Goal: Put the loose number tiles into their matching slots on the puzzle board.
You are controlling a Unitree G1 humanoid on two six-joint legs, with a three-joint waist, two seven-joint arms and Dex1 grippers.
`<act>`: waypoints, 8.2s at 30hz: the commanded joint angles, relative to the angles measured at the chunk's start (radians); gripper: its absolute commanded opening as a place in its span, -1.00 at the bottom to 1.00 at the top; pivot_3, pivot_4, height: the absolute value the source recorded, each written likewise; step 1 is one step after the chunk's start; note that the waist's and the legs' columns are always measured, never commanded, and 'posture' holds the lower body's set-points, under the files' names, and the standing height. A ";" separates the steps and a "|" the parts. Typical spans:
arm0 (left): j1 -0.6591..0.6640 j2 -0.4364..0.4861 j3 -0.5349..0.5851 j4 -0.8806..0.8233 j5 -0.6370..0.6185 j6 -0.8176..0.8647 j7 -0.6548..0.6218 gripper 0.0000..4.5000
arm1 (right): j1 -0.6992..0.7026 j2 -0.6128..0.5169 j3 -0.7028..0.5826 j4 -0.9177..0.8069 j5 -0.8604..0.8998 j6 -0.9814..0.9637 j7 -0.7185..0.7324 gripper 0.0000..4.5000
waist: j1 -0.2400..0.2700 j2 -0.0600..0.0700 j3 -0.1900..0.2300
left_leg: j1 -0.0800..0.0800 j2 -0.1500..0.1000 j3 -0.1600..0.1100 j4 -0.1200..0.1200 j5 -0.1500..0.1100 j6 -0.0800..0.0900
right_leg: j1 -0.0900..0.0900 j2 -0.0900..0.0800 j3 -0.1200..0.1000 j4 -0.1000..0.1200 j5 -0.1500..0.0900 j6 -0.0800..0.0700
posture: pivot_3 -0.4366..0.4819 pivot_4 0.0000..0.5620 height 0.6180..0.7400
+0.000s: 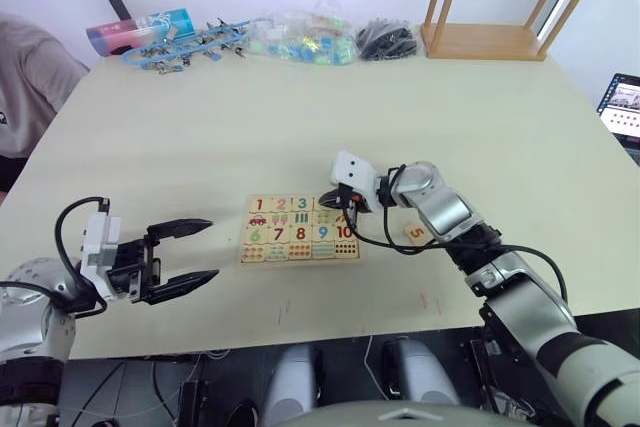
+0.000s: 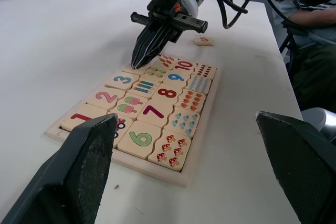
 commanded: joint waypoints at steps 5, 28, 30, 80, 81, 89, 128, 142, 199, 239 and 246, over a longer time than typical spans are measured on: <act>-0.002 0.006 0.020 0.002 -0.004 -0.006 -0.029 1.00 | 0.037 0.016 -0.043 -0.048 0.041 -0.047 -0.009 -0.99 | 0.000 0.000 0.000 | 0.000 0.000 0.000 0.000 0.000 0.000 | 0.000 0.000 0.000 0.000 0.000 0.000 | -0.05 -0.47 0.95; -0.003 -0.056 0.089 0.056 0.052 0.027 -0.013 1.00 | 0.520 -0.253 -0.483 -0.709 0.451 0.048 -0.041 0.40 | 0.007 -0.002 -0.001 | 0.000 0.000 -0.001 0.000 0.000 0.000 | 0.001 0.000 -0.001 -0.002 0.000 0.000 | -0.05 -0.47 0.95; -0.006 -0.055 0.095 0.073 0.055 0.024 -0.018 1.00 | 0.595 -0.286 -0.543 -0.727 0.483 0.038 -0.042 0.82 | 0.013 -0.002 -0.001 | 0.000 0.000 -0.001 0.000 0.000 0.000 | 0.001 0.000 -0.001 -0.002 0.000 0.000 | -0.05 -0.47 0.95; 0.022 -0.041 0.165 0.203 0.073 -0.067 -0.029 1.00 | 1.317 -0.283 -0.861 -0.709 0.582 -0.452 -0.025 0.96 | 0.031 -0.004 -0.003 | 0.003 0.002 0.000 0.000 0.000 0.001 | 0.004 0.000 0.001 -0.003 -0.002 -0.004 | -0.05 -0.47 0.95; 0.022 -0.040 0.156 0.199 0.069 -0.067 -0.029 1.00 | 1.312 -0.282 -0.856 -0.723 0.584 -0.442 -0.034 0.96 | 0.031 -0.004 -0.003 | 0.003 0.002 0.000 0.000 0.000 0.001 | 0.004 0.000 0.001 -0.003 -0.002 -0.004 | -0.05 -0.47 0.95; -0.012 -0.003 0.042 0.205 0.033 -0.111 -0.029 1.00 | 1.307 -0.282 -0.736 -0.881 0.537 -0.318 -0.145 0.96 | 0.032 -0.005 -0.003 | 0.003 0.002 0.000 0.001 0.000 0.000 | 0.004 0.000 0.001 -0.002 -0.002 -0.004 | -0.05 -0.47 0.95; -0.138 0.259 -0.424 0.065 -0.260 -0.252 -0.029 1.00 | 0.871 -0.239 -0.323 -1.065 0.240 0.538 -0.656 0.96 | 0.031 -0.006 -0.003 | 0.001 -0.001 0.001 0.001 0.000 0.001 | 0.003 0.001 0.001 -0.002 -0.001 0.000 | -0.05 -0.47 0.95; -0.131 0.260 -0.404 0.053 -0.258 -0.239 -0.029 1.00 | 0.895 -0.245 -0.307 -1.061 0.232 0.539 -0.665 -0.60 | 0.032 -0.009 -0.005 | 0.001 -0.001 0.001 0.002 0.000 0.001 | 0.003 0.001 0.001 -0.002 -0.001 0.000 | -0.05 -0.47 0.95; 0.092 0.033 0.072 -0.030 -0.068 -0.120 -0.029 1.00 | -0.342 -0.299 0.301 -0.420 0.176 0.769 -0.034 -0.60 | 0.023 -0.005 -0.002 | -0.001 0.000 0.001 0.001 0.000 0.001 | 0.000 0.001 0.000 -0.001 0.000 0.000 | -0.05 -0.47 0.95; 0.103 0.031 0.064 -0.031 -0.068 -0.123 -0.029 1.00 | -0.295 -0.197 0.352 -0.295 0.045 0.691 0.032 -0.60 | 0.002 -0.002 0.000 | -0.001 0.001 0.001 0.000 0.000 0.001 | -0.001 0.000 0.000 -0.002 0.000 0.000 | -0.05 -0.47 0.95; 0.106 0.029 0.064 -0.035 -0.068 -0.121 -0.029 1.00 | -0.292 -0.183 0.349 -0.275 0.030 0.670 0.036 -0.60 | 0.000 -0.001 0.000 | -0.001 0.001 0.000 0.000 0.000 0.001 | -0.001 0.000 0.000 -0.002 0.000 0.000 | -0.05 -0.47 0.95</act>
